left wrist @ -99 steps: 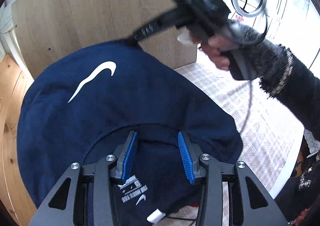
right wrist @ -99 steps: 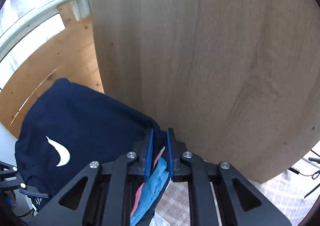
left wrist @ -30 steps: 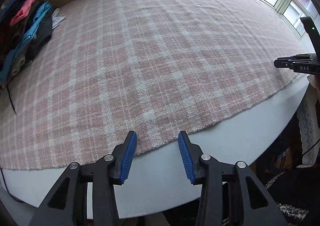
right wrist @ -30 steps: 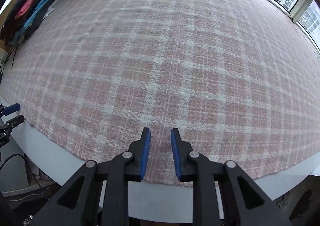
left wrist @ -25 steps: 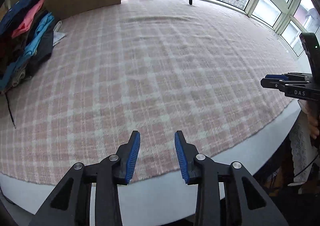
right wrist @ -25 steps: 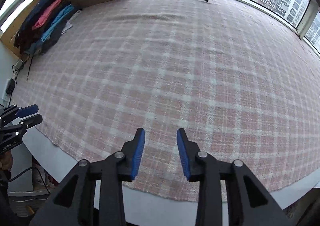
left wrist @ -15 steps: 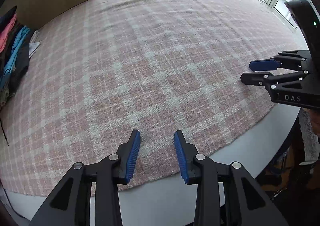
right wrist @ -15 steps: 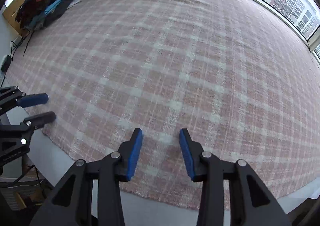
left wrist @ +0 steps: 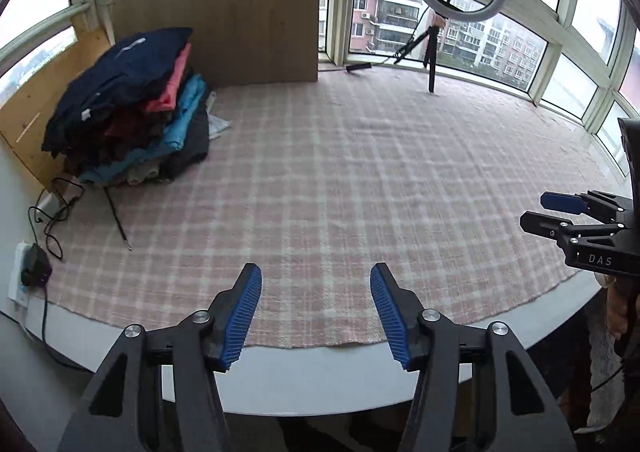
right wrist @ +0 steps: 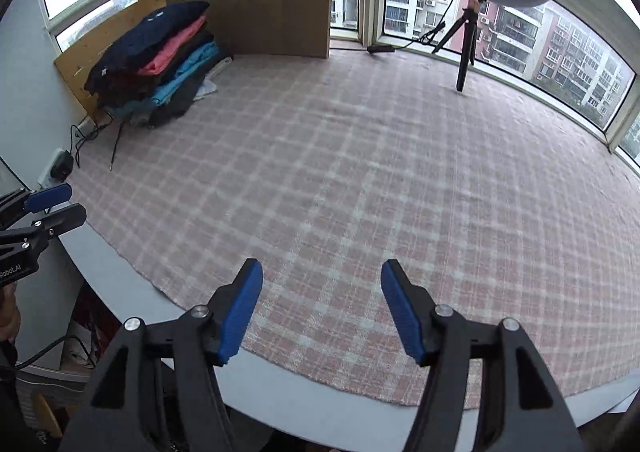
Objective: Fold clothes
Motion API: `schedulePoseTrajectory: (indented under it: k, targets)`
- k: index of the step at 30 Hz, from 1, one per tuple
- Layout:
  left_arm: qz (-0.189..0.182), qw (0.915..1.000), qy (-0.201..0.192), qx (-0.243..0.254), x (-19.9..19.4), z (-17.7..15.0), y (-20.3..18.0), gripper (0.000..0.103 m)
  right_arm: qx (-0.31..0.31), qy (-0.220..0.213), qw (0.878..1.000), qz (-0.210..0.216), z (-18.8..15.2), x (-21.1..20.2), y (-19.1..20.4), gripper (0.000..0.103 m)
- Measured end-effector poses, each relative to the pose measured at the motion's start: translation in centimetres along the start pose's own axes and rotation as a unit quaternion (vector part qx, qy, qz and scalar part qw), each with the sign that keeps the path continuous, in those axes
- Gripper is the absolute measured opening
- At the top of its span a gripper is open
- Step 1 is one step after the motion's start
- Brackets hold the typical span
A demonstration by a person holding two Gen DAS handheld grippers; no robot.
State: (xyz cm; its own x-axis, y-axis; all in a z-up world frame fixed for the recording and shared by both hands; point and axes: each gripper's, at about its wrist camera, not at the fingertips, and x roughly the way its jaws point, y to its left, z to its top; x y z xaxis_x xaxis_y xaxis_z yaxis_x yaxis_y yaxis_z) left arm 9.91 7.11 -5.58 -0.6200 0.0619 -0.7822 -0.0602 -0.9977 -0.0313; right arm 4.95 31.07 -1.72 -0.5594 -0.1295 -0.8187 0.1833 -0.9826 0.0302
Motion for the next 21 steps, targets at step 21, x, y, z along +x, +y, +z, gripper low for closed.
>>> schedulePoseTrajectory:
  k: [21]
  targets:
    - [0.12, 0.986, -0.01, -0.115, 3.1, -4.1, 4.8, 0.079, 0.052, -0.025, 0.998, 0.019, -5.4, 2.6, -2.0, 0.064]
